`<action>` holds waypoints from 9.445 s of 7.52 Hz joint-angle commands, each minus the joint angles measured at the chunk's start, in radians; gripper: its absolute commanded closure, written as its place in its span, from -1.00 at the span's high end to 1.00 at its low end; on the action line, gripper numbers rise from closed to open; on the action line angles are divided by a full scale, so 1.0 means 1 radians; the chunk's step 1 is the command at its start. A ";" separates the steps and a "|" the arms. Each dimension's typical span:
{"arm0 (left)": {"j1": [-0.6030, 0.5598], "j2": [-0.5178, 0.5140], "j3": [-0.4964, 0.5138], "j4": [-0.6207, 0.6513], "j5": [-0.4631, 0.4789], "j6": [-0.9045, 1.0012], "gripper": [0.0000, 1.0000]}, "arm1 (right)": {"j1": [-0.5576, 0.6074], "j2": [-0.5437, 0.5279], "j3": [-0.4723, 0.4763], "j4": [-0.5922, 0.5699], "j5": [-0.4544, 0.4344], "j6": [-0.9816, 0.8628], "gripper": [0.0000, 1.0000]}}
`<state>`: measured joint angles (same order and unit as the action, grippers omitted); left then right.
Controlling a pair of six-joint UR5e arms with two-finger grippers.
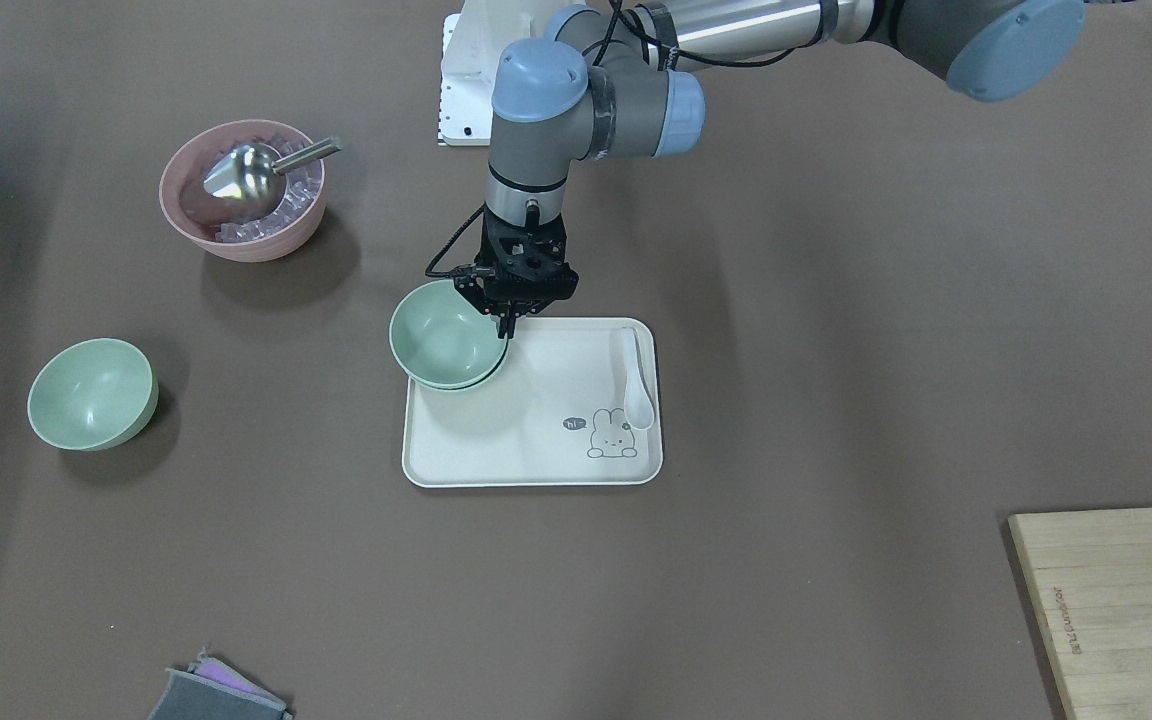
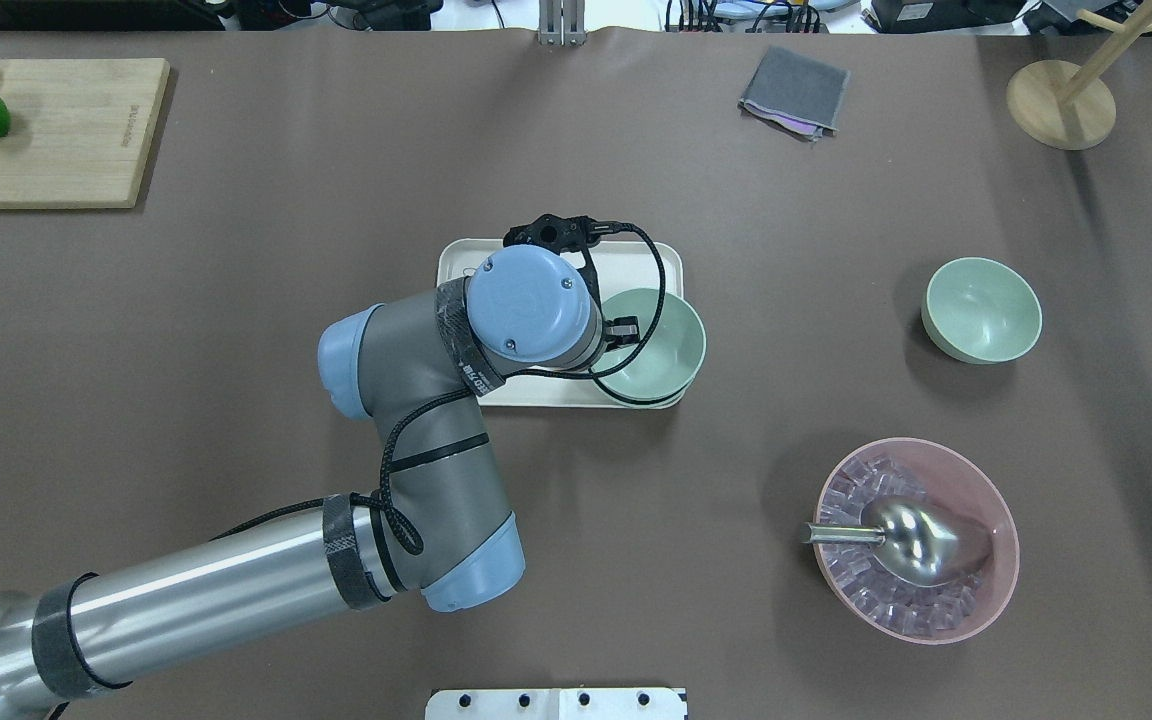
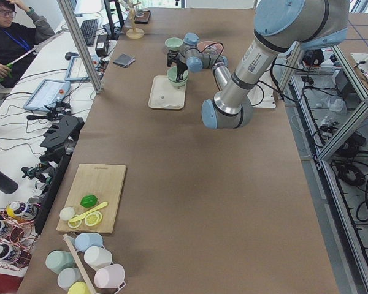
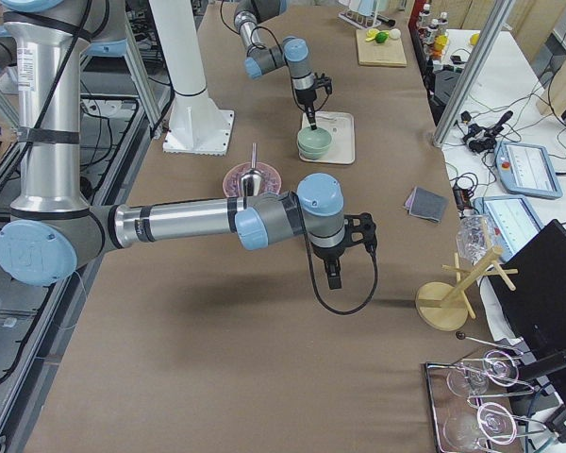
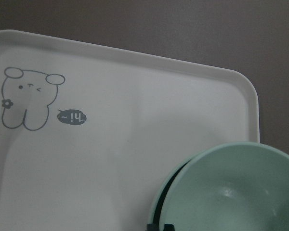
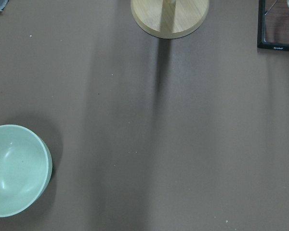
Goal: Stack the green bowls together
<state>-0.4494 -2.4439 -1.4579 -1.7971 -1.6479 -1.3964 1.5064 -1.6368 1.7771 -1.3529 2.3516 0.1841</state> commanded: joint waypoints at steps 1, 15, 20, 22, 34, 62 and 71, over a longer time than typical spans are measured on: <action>0.000 0.006 0.002 -0.001 0.000 0.001 -1.00 | 0.000 0.000 -0.001 0.000 0.000 0.000 1.00; -0.061 0.131 -0.223 0.002 -0.036 0.110 0.95 | -0.005 0.011 0.002 0.001 0.001 0.053 1.00; -0.494 0.380 -0.591 0.483 -0.398 0.807 0.96 | -0.105 0.002 0.106 0.009 0.008 0.308 1.00; -0.785 0.521 -0.540 0.507 -0.543 1.250 0.96 | -0.170 0.006 0.120 0.009 -0.006 0.386 1.00; -1.091 0.819 -0.277 0.440 -0.693 1.752 0.96 | -0.460 0.098 -0.126 0.296 -0.235 0.529 0.95; -1.089 0.858 -0.276 0.438 -0.693 1.755 0.96 | -0.584 0.572 0.007 -0.110 -0.369 1.021 -1.00; -1.088 0.862 -0.242 0.438 -0.693 1.754 0.96 | -0.853 0.641 0.025 -0.205 -0.400 0.984 -1.00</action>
<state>-1.5370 -1.5816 -1.7018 -1.3591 -2.3408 0.3580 0.6633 -0.9943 1.8036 -1.5226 1.9489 1.1906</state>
